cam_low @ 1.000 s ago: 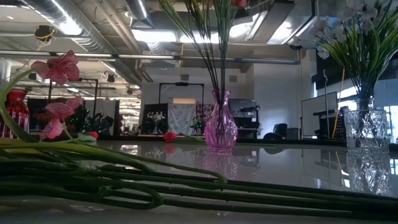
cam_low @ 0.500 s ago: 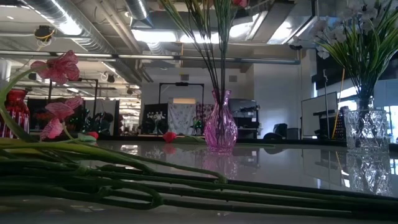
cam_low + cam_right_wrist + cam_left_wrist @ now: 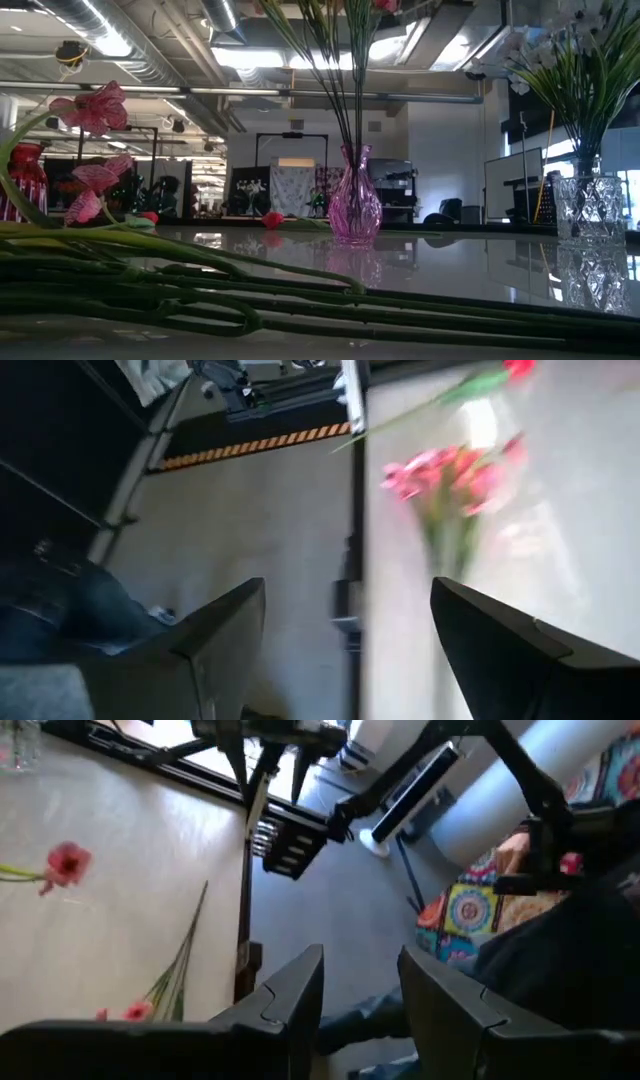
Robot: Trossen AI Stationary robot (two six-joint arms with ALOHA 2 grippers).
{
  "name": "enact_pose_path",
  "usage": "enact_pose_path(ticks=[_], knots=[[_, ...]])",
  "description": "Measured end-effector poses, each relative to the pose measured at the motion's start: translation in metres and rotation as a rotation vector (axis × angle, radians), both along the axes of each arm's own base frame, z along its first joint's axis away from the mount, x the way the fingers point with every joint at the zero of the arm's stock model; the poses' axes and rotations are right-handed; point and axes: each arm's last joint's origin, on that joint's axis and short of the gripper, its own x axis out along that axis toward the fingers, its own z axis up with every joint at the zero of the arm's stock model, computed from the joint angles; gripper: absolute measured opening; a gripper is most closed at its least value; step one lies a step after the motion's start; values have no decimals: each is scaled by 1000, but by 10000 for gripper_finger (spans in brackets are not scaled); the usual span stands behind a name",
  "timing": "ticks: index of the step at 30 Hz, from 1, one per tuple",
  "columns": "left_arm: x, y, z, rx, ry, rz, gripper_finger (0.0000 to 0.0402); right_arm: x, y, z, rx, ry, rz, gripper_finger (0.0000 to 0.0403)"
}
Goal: Sort flowers into vase by color
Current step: Put the pink flowers into the violet vase
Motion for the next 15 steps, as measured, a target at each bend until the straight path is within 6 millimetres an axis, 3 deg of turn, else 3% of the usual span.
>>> enact_pose_path(ticks=[7, 15], knots=[[-3, -18, -14, 78, 8, 55, 130, 20, 53, -53, 116, 21, -8, 284], [1, -29, -23, 49, 37, 120, 130, 51, 58, -108, -63, 35, -3, 284]])
